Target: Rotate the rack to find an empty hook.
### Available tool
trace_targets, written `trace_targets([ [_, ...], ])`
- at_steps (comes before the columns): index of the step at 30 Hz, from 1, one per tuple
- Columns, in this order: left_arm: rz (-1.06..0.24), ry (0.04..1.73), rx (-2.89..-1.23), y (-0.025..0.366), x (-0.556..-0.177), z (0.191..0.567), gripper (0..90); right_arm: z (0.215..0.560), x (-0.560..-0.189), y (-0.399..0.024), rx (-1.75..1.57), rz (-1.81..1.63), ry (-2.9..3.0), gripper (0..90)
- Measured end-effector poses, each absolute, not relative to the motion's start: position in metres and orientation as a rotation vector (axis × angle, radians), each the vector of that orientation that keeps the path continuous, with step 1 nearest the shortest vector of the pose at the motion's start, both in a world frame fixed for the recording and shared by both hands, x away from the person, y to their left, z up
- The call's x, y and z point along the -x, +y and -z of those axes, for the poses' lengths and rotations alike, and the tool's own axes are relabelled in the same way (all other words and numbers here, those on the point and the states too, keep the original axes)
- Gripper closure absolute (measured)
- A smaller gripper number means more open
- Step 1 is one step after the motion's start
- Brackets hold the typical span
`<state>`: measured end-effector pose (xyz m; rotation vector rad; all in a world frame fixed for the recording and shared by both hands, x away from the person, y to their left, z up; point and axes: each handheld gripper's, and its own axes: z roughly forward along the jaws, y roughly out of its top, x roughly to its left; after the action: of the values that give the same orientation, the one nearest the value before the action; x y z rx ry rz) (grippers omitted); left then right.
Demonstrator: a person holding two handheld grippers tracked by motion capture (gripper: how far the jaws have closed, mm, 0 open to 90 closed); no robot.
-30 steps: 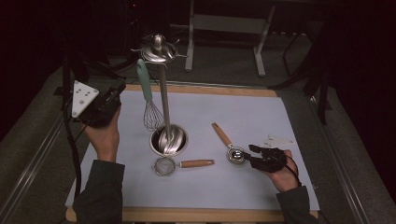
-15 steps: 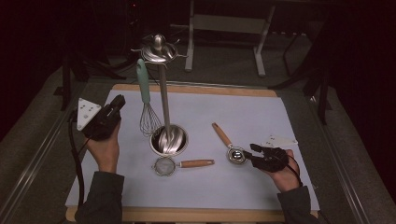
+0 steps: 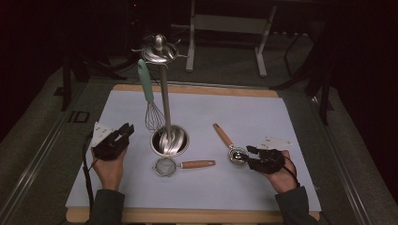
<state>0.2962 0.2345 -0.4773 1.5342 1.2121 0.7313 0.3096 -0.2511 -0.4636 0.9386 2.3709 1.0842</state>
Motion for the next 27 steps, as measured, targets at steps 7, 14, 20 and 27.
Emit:
trace_targets([
  [7, -0.639, 1.245, -1.638, 0.223, -0.291, 0.512, 72.9, 0.469, -0.308, -0.235, -0.904, -1.078, 2.416, 58.0],
  [14, -0.589, 1.291, -1.762, 0.221, -0.291, 0.533, 72.4, 0.481, -0.307, -0.216, -0.860, -1.016, 2.471, 65.5],
  [20, -0.555, 1.326, -1.782, 0.222, -0.295, 0.539, 71.1, 0.491, -0.305, -0.197, -0.841, -1.024, 2.511, 84.3],
  [27, -0.549, 1.332, -1.798, 0.221, -0.296, 0.540, 70.4, 0.509, -0.299, -0.164, -0.772, -0.967, 2.603, 87.4],
])
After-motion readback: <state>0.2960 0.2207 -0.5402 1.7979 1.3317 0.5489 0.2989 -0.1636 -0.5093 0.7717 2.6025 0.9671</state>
